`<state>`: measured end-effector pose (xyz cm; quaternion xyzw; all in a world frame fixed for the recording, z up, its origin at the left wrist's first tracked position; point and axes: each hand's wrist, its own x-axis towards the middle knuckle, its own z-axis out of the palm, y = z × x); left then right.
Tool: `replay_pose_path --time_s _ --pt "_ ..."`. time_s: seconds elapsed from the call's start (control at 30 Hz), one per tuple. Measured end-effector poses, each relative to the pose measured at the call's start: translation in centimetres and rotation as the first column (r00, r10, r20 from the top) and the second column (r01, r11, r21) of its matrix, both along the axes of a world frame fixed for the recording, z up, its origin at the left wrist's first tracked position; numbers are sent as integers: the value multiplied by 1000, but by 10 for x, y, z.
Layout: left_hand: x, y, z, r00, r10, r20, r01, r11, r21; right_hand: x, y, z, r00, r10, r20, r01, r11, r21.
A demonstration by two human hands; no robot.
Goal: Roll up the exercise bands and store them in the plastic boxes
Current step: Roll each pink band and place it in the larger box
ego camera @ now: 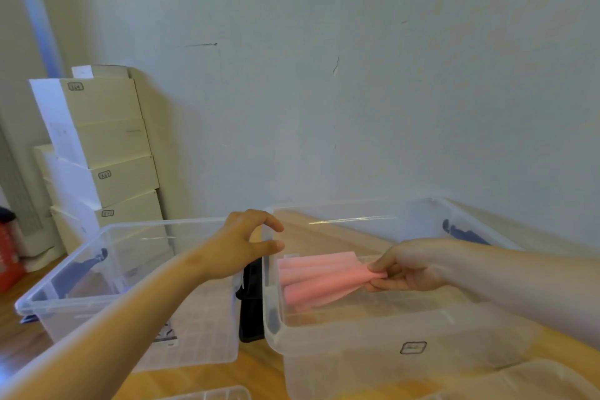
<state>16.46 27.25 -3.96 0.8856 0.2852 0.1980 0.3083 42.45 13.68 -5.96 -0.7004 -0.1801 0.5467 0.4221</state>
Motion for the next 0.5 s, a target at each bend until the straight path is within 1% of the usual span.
replay_pose_path --time_s 0.1,0.33,0.5 --pt "0 1 -2 1000 -6 11 6 1000 -18 2 8 -8 1000 -10 13 10 999 -53" --pt "0 0 -2 1000 -3 14 3 1000 -14 -2 22 -16 999 11 35 -8 998 -62" --pt "0 1 -4 1000 -4 11 5 1000 -15 0 27 -22 999 -8 50 11 997 -76"
